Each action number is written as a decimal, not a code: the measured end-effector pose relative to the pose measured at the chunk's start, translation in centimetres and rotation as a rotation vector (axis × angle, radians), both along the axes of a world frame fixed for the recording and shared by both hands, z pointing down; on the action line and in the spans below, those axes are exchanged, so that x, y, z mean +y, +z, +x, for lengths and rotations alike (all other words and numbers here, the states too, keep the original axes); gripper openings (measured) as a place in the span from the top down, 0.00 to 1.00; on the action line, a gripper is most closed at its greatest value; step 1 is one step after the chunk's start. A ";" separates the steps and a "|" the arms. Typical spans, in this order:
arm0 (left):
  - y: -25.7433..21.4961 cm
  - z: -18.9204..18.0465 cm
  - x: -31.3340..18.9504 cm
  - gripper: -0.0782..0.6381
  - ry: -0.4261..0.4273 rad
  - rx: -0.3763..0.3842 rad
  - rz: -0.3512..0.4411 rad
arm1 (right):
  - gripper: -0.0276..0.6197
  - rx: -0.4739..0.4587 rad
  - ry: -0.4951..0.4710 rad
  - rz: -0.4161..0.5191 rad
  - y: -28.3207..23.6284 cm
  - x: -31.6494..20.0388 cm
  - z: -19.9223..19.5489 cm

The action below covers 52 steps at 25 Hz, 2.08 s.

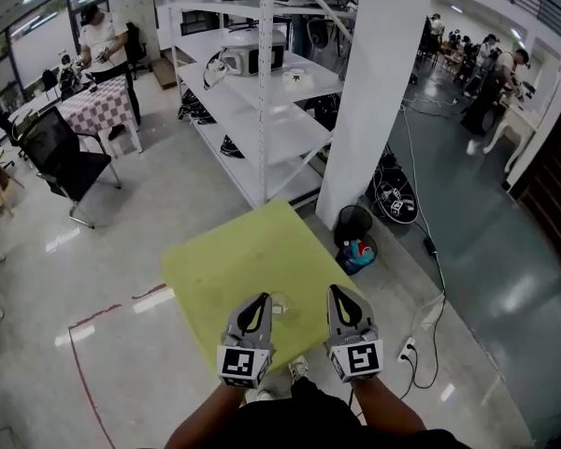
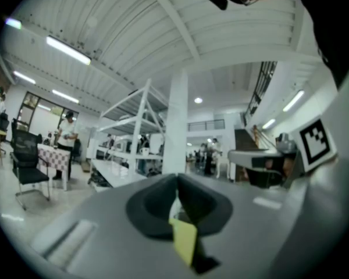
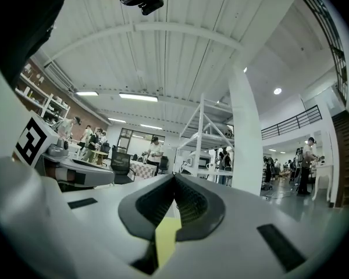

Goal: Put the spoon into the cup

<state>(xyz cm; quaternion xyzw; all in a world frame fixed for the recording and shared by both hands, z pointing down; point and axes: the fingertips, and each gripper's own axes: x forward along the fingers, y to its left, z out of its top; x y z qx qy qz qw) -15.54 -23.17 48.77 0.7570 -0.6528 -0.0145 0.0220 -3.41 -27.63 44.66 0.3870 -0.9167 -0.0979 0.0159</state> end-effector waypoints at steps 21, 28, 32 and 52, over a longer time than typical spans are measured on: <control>7.3 0.4 -6.4 0.87 -0.097 -0.018 -0.140 | 0.95 0.048 -0.103 -0.192 7.8 -7.4 -0.5; 11.5 0.8 -6.9 0.87 -0.108 -0.036 -0.251 | 0.95 0.057 -0.148 -0.253 10.1 -8.5 -1.2; 13.9 0.6 -6.7 0.87 -0.113 -0.050 -0.297 | 0.95 0.067 -0.168 -0.286 11.8 -8.6 -1.6; 21.1 0.8 -8.3 0.87 -0.112 -0.004 -0.433 | 0.95 0.138 -0.238 -0.436 19.0 -8.5 -3.4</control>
